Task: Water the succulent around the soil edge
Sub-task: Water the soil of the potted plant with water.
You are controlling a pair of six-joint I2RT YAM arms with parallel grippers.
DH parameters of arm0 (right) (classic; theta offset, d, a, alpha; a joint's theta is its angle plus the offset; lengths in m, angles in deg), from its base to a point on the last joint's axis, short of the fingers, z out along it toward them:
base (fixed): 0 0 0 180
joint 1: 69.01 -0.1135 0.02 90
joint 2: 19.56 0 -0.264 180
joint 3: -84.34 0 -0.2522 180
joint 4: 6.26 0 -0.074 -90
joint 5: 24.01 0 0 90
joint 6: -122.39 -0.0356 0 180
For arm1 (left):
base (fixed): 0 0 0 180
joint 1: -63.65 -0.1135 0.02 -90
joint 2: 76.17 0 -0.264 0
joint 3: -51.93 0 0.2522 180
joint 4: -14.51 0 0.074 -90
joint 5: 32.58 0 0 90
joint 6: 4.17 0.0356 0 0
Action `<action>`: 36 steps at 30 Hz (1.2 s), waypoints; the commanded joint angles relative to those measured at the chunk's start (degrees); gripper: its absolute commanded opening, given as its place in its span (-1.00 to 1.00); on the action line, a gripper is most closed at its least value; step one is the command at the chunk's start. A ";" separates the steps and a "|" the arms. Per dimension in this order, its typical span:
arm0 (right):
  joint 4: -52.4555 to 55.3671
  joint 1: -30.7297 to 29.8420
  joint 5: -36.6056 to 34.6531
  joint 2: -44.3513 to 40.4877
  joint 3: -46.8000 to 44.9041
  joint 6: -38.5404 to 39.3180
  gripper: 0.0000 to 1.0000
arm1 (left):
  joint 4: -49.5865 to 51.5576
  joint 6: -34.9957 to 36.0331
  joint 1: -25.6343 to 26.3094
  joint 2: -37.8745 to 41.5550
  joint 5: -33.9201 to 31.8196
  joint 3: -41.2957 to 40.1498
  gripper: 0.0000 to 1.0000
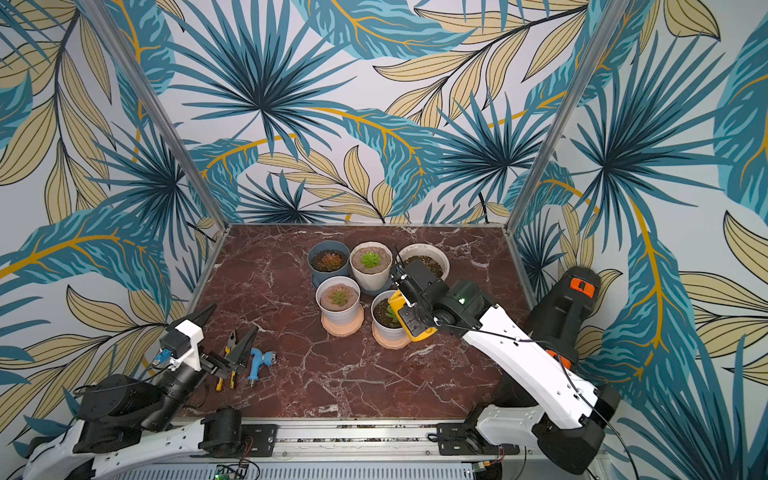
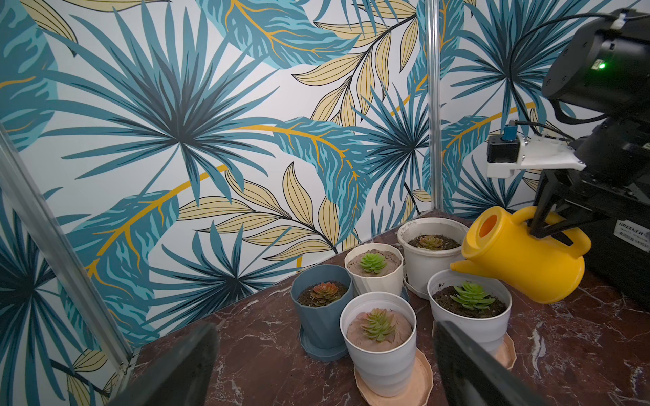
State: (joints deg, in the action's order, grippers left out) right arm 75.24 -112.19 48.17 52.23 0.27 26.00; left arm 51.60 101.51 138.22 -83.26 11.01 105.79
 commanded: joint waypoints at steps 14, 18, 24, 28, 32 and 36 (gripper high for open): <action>2.87 0.48 0.22 -4.07 -1.57 -1.27 -1.00 | -0.92 0.42 -0.29 -0.65 0.37 -0.74 1.00; 3.26 0.46 1.19 -5.49 -2.73 -2.30 -1.00 | -1.00 0.46 -0.25 -0.73 0.39 -0.81 1.00; 3.09 0.50 1.59 -6.44 -4.48 -2.91 -1.00 | -1.01 0.41 -0.42 -1.14 0.42 -0.86 1.00; 3.01 0.55 0.77 -5.72 -5.45 -2.67 -1.00 | -0.93 0.33 -0.39 -1.17 0.45 -0.87 1.00; 2.74 0.53 0.53 -6.07 -4.80 -3.07 -1.00 | -0.78 0.25 -0.39 -1.17 0.46 -0.65 1.00; 4.62 0.55 0.67 -6.79 -2.87 -3.22 -1.00 | -0.74 0.30 -0.47 -1.17 0.46 -0.63 1.00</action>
State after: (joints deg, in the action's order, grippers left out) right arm 78.13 -111.84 49.37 46.66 -4.13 23.88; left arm 51.60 101.51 138.11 -83.98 11.03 105.76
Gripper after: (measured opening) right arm 0.177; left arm 0.999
